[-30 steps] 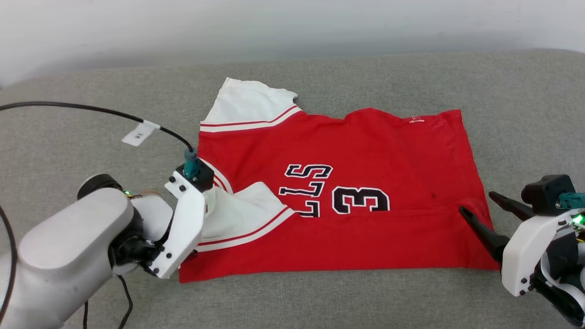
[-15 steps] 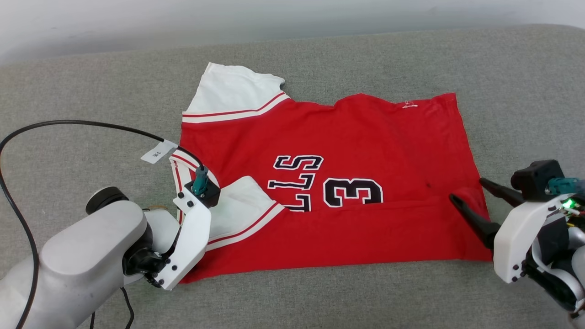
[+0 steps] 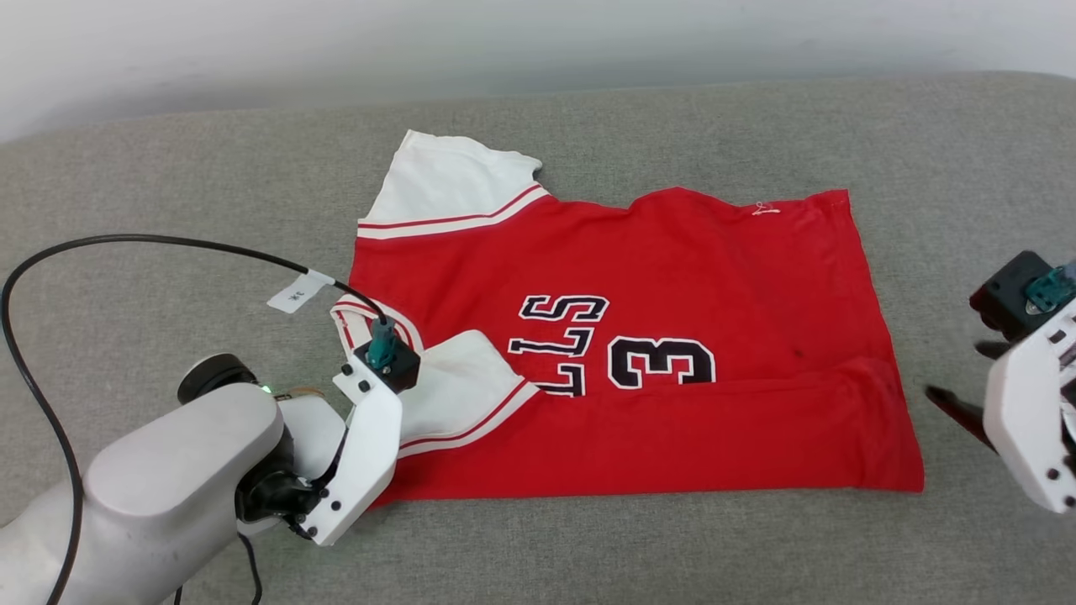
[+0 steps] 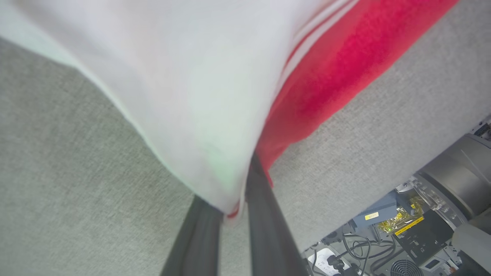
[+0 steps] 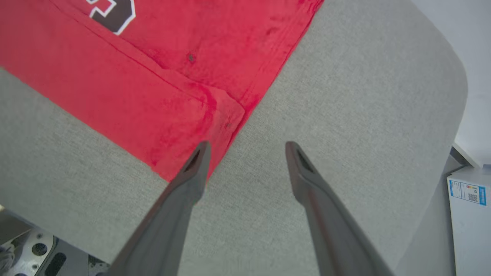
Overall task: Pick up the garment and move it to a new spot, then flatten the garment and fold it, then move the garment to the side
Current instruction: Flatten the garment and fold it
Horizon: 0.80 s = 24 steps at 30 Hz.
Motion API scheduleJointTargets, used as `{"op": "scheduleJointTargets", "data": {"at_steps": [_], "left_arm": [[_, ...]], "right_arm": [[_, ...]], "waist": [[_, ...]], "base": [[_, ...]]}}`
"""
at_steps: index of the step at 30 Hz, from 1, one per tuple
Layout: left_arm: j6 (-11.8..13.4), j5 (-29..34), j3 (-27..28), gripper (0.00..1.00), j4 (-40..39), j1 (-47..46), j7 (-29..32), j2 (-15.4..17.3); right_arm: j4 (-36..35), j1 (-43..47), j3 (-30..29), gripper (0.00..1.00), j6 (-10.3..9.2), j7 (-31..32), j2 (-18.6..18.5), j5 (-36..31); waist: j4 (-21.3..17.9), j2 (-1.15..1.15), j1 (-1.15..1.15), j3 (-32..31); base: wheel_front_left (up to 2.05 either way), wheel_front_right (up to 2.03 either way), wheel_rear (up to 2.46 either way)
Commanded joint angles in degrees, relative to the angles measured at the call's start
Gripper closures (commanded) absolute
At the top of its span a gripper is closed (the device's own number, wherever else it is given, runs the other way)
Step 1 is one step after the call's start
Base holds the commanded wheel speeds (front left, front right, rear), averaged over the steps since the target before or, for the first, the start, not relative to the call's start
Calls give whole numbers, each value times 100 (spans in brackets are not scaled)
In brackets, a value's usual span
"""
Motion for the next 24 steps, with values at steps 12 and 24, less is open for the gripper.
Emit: {"op": "scheduleJointTargets", "data": {"at_steps": [12, 24], "left_arm": [[-6, -13, -104, 100, -416, -326, -150, -74], [0, -76, -144, 100, -430, -404, -316, -8]], "right_arm": [[565, -229, 614, 0, -5, 1115, 13, 646], [1293, 74, 1295, 62, -4, 512, 397, 960]], "waist": [[297, 0, 0, 316], [366, 0, 0, 540]], "base": [[0, 0, 0], [0, 0, 0]]}}
